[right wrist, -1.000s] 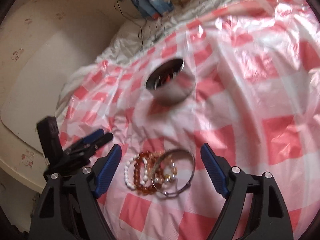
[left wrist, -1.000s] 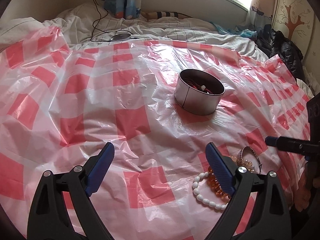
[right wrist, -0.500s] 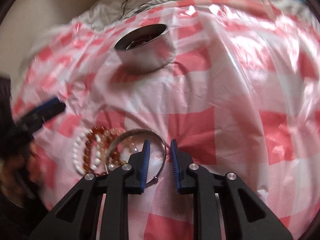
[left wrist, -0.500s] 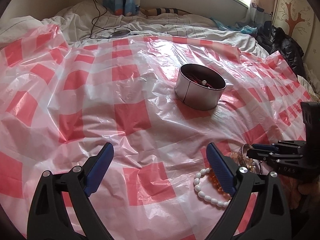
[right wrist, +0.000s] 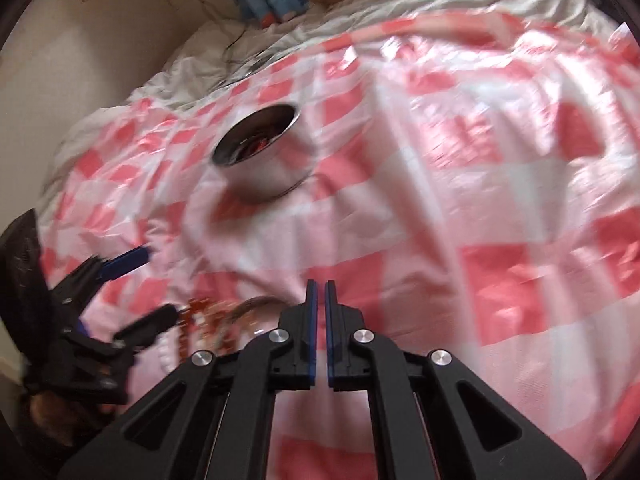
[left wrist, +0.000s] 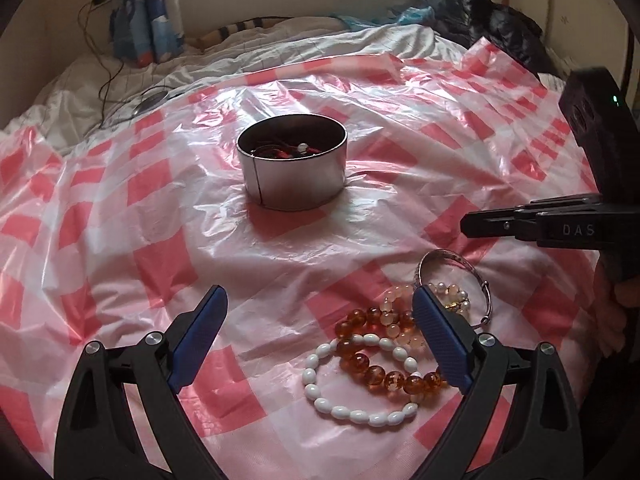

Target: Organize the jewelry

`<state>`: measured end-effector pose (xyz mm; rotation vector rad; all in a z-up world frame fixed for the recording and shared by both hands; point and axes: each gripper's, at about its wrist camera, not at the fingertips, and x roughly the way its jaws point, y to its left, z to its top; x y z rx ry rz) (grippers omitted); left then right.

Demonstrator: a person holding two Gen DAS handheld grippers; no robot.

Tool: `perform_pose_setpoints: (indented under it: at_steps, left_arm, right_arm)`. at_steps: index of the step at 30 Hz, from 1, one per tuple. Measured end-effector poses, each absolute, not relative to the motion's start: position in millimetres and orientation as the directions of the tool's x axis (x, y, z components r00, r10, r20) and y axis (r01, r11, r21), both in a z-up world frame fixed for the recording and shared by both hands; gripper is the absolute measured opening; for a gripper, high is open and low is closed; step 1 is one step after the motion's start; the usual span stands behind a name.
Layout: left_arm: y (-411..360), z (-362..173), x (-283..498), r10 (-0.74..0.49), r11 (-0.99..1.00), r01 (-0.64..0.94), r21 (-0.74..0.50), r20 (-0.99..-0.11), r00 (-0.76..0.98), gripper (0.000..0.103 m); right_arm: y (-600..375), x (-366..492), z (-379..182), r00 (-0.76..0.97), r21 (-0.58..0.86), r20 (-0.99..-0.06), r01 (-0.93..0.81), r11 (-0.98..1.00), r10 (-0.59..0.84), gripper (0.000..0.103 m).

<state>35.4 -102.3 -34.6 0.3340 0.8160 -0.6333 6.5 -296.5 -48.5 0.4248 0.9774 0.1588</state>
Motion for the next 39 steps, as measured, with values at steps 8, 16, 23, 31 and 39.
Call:
perform_pose_setpoints:
  at_steps: [8,16,23,31,39]
  left_arm:
    - [-77,-32,58,-0.380,0.851,0.520,-0.067,-0.762,0.524,0.090]
    - [-76,-33,59,-0.385,0.853,0.516,-0.078,-0.761,0.521,0.090]
    - [-94,-32,49,-0.440,0.793,0.605,-0.070,-0.754,0.488,0.090]
    - [-148,-51,31,-0.425,0.677,0.734,0.045,-0.791,0.440,0.090]
    - [-152,-61,37,-0.505,0.639,0.760,-0.117,-0.810,0.299,0.026]
  right_arm:
    - [-252,7,-54,0.525,0.175,-0.833,-0.052,0.983,0.176,0.049]
    - [-236,19,-56,0.569,-0.086,-0.821,-0.029,0.996,-0.055,0.006]
    - [-295,17,-45,0.591,0.206,-0.801,0.121,0.971,0.096,0.005]
    - [-295,20,-46,0.574,0.345,-0.783,0.080,0.935,0.239,0.009]
    - [-312,18,-42,0.602,0.399,-0.757,0.115,0.910,0.256,0.044]
